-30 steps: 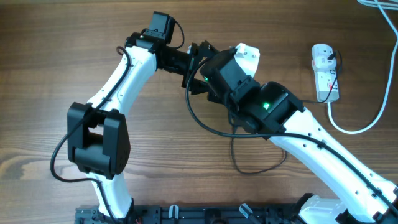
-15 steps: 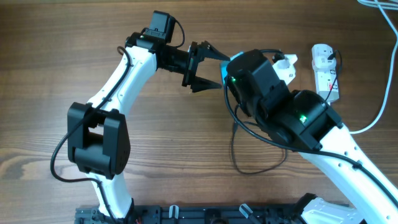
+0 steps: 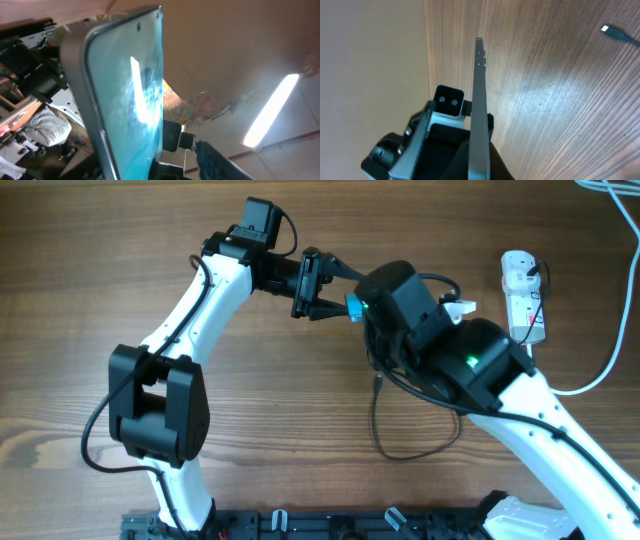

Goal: Plug charger to phone and switch on socket

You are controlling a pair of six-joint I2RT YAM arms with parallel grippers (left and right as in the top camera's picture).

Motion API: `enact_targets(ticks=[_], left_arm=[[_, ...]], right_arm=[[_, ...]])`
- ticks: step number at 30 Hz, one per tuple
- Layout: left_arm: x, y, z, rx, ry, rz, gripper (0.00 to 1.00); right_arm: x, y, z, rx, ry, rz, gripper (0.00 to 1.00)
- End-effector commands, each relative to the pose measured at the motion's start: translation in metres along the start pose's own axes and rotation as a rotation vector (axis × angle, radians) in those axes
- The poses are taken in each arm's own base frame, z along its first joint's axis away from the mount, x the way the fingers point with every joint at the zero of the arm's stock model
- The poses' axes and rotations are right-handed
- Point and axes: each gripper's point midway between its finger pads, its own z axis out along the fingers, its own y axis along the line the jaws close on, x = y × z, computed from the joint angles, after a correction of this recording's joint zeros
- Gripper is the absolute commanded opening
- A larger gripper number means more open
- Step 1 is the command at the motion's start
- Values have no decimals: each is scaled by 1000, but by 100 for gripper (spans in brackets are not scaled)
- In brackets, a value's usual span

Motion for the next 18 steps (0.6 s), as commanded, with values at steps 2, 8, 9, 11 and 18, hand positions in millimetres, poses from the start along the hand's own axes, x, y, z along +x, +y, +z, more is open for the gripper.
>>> enact_targets(ticks=[2, 8, 9, 11, 18], left_arm=[[19, -9, 3, 6, 38, 34, 43], [16, -9, 1, 6, 25, 39, 40], [14, -9, 0, 6, 15, 39, 40], [14, -10, -1, 7, 14, 38, 36], [14, -10, -1, 7, 15, 37, 22]], right_arm=[[3, 6, 4, -9, 2, 37, 4], [1, 8, 4, -20, -10, 57, 4], [1, 8, 4, -20, -9, 57, 4], [1, 8, 4, -20, -9, 57, 4], [4, 11, 4, -30, 6, 58, 4]])
